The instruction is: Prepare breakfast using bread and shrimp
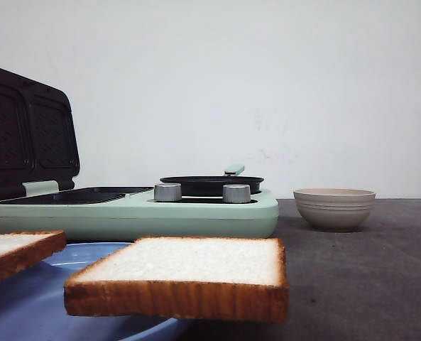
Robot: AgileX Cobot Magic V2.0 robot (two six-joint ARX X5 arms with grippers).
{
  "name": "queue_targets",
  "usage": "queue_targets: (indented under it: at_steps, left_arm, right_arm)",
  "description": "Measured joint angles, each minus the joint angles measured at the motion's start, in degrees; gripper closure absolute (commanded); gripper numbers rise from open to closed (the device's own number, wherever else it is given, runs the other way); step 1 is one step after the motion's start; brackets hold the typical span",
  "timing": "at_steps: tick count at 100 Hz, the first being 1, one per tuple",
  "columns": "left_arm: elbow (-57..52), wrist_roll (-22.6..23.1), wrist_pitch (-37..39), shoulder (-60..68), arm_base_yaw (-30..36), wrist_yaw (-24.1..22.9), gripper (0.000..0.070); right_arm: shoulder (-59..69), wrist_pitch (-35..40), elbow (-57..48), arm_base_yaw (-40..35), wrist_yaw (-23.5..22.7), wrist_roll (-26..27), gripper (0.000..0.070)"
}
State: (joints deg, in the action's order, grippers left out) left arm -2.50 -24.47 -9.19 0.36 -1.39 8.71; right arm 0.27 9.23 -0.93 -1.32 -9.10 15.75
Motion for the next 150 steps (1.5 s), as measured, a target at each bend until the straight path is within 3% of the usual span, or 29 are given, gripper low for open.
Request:
queue_targets:
  at_steps: [28, 37, 63, 77, 108, 117, 126, 133, 142, 150]
  left_arm:
    - [-10.45, -1.84, -2.60, 6.25, 0.00, 1.49, 0.0693]
    - [-15.45, -1.73, -4.20, 11.82, 0.00, 3.52, 0.0693]
    - [-33.73, 6.99, -21.84, 34.34, 0.00, 5.16, 0.0694]
    - [-39.91, 8.76, -29.07, 42.45, 0.00, 5.33, 0.0694]
    - [-40.52, 9.16, -38.60, 44.24, 0.00, 6.67, 0.0691]
    - [-40.52, 9.49, -40.46, 44.26, 0.00, 6.71, 0.0610]
    - [-40.52, 9.99, -42.56, 44.35, 0.00, 8.17, 0.0442]
    - [-40.52, 10.47, -44.37, 45.05, 0.00, 9.35, 0.0332]
    - [-40.52, 11.56, -47.04, 46.80, 0.00, 10.21, 0.0294]
    - [-40.52, 12.35, -49.18, 48.63, 0.00, 10.58, 0.0294]
  right_arm:
    - [4.74, 4.24, -6.64, 0.00, -1.57, 13.60, 0.0699]
    - [9.79, 6.91, -9.84, 0.00, -4.55, 15.63, 0.0699]
    - [27.71, 13.75, -20.39, -0.02, -20.15, 16.63, 0.0699]
    - [34.23, 16.22, -22.95, -0.02, -28.37, 16.17, 0.0699]
    - [35.34, 15.82, -23.23, -0.02, -32.57, 15.80, 0.0699]
    - [35.34, 15.82, -23.23, -0.02, -33.42, 15.54, 0.0698]
    - [35.34, 15.82, -23.23, -0.02, -34.47, 14.88, 0.0679]
    - [35.34, 15.91, -23.23, -0.02, -34.49, 14.47, 0.0568]
    - [35.34, 16.59, -23.23, -0.02, -34.73, 14.25, 0.0420]
    - [35.34, 17.62, -23.23, -0.02, -35.08, 14.21, 0.0397]
